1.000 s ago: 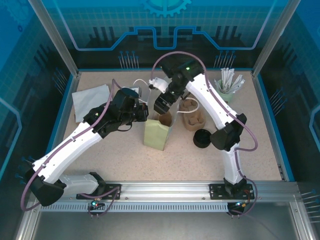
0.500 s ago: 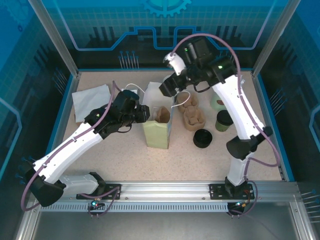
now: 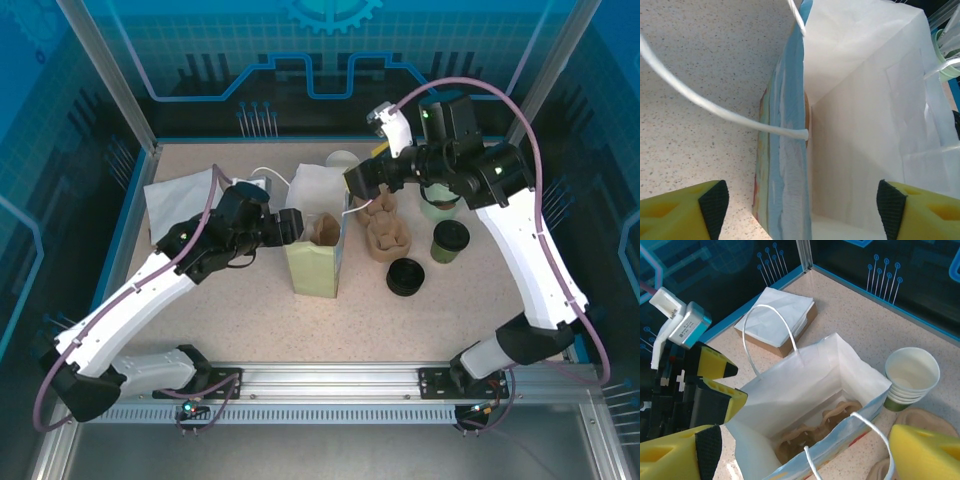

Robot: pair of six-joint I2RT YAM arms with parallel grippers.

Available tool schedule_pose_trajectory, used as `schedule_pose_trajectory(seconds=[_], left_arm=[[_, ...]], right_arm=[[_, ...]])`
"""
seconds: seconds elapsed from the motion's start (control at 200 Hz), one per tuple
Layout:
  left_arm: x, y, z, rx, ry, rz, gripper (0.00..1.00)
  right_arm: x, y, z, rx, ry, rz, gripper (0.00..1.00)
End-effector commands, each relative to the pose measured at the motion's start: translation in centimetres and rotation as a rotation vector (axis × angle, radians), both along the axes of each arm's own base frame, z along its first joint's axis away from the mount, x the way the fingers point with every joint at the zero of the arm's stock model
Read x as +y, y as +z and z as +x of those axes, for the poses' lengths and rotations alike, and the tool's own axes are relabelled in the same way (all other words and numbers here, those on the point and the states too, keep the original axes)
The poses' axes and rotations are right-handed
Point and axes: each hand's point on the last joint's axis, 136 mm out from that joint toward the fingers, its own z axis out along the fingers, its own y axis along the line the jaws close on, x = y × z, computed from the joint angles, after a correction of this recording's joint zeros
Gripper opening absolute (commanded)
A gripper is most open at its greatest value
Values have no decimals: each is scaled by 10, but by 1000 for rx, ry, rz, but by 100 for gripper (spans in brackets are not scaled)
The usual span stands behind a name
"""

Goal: Pack the takeout coffee

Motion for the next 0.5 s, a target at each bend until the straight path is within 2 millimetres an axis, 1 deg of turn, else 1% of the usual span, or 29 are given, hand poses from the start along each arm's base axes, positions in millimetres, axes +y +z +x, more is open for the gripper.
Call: schedule_pose_trajectory(seconds=[0.0, 0.175, 0.3, 0.445, 0.495], left_arm=[[13, 10, -9, -21, 10, 33, 84], [23, 17, -20, -33, 8, 33, 86], [31, 23, -28, -40, 10, 44, 87], [39, 37, -33, -59, 18, 52, 87], [41, 44, -35, -67, 15, 53, 87]], right_arm=[[-10, 11, -2, -42, -43, 45, 89], [-16, 7, -10, -35, -66, 58, 89], [-16, 6, -13, 6, -81, 84, 89], [-13, 3, -15, 51, -89, 101, 88], [-13, 2, -16, 68, -96, 106, 88]])
